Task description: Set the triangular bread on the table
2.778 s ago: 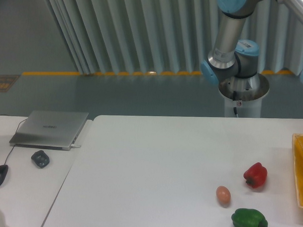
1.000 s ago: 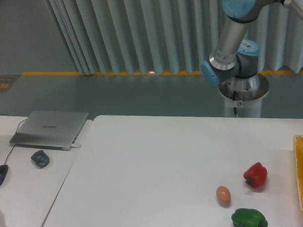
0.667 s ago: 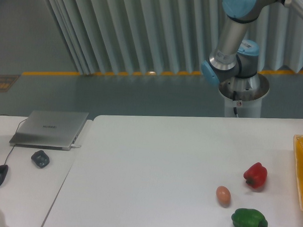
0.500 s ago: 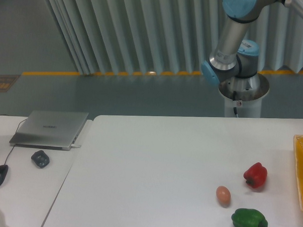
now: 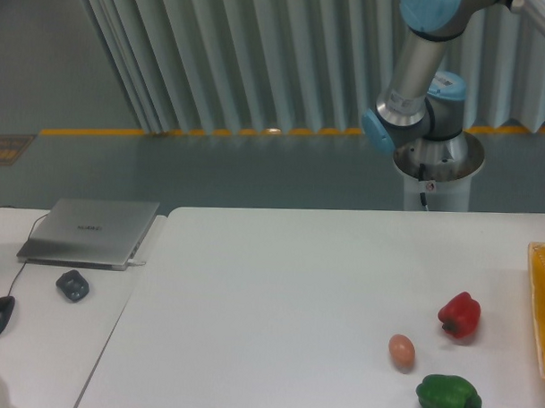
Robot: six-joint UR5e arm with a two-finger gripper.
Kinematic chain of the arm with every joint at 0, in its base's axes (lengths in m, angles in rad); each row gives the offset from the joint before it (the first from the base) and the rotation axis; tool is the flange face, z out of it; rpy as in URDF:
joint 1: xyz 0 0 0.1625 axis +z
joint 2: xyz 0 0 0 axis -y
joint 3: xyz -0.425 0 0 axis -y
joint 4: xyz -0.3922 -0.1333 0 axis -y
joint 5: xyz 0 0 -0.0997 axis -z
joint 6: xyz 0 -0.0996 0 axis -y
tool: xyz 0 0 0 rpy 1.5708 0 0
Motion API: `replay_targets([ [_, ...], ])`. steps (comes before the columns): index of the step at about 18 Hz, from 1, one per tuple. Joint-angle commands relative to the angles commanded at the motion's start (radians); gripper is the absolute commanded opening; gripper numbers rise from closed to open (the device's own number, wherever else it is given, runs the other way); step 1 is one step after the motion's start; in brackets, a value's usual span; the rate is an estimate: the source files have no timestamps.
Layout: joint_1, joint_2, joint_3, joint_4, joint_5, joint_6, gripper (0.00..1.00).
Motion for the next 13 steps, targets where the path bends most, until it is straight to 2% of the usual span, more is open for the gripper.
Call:
replay_targets([
  [9, 0.002, -0.002, -0.003, 0.002, -0.002, 0.0, 1.0],
  [10, 0.002, -0.002, -0.003, 0.002, -0.002, 0.0, 0.99],
  [11, 0.0, -0.002, -0.003, 0.0, -0.002, -0.002, 0.9],
  [13, -0.005, -0.002, -0.003, -0.001, -0.002, -0.003, 0.82],
])
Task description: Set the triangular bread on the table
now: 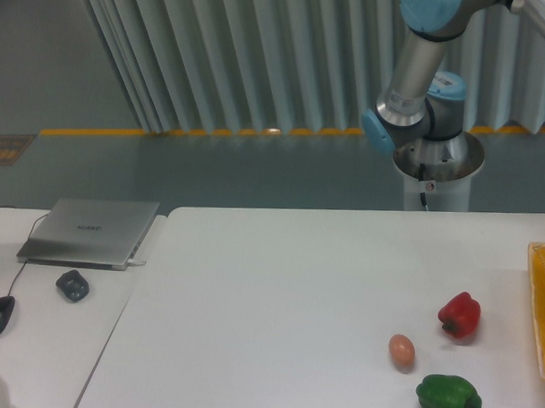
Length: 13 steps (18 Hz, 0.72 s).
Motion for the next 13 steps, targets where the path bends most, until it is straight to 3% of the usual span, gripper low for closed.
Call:
replay_targets([
  [3, -0.003, 0.0, 0.003, -0.002, -0.003, -0.009, 0.81],
  [8, -0.006, 0.002, 0.003, -0.003, -0.003, -0.018, 0.44],
  [10, -0.008, 0.002, 0.009, -0.005, -0.002, -0.031, 0.19],
  [13, -0.011, 0.002, 0.006, -0.005, 0.006, -0.031, 0.07],
])
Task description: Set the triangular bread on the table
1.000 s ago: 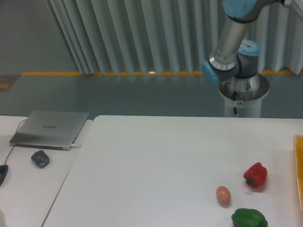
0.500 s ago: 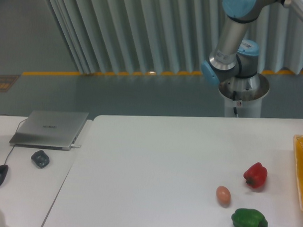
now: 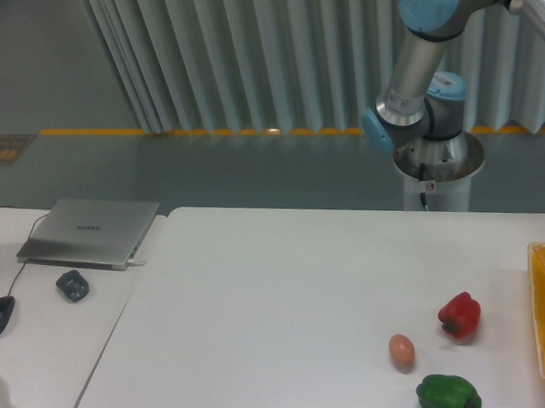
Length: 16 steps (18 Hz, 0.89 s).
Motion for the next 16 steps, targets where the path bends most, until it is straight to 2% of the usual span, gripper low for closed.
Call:
replay_targets([
  [2, -0.002, 0.002, 0.002, -0.002, 0.002, 0.002, 0.02],
  [7, -0.002, 0.006, 0.021, -0.011, -0.003, 0.002, 0.01],
  [13, -0.002, 0.029, 0.106, -0.146, -0.012, 0.024, 0.01],
  [16, -0.024, 0.049, 0.138, -0.198, -0.078, 0.031, 0.01],
])
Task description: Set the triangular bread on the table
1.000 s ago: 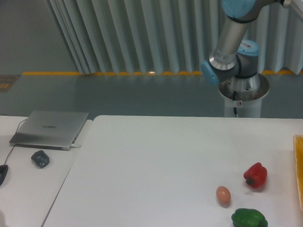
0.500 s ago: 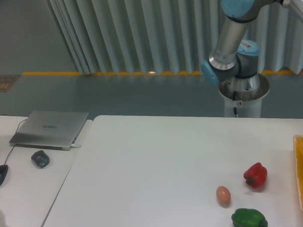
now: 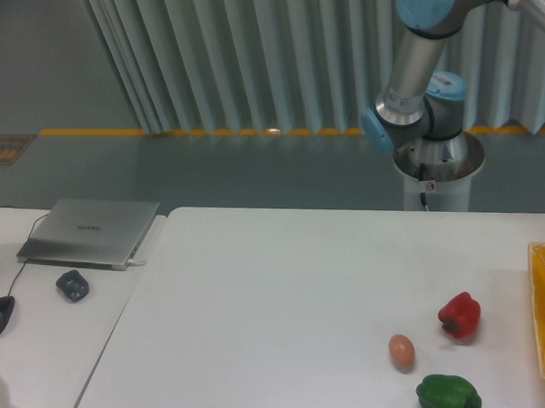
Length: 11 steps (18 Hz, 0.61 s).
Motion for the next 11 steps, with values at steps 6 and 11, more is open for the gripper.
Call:
replay_targets([
  [6, -0.051, 0.026, 0.06, -0.075, -0.176, -0.081, 0.01],
  [11, -0.119, 0.038, 0.054, -0.068, -0.328, -0.269, 0.04],
])
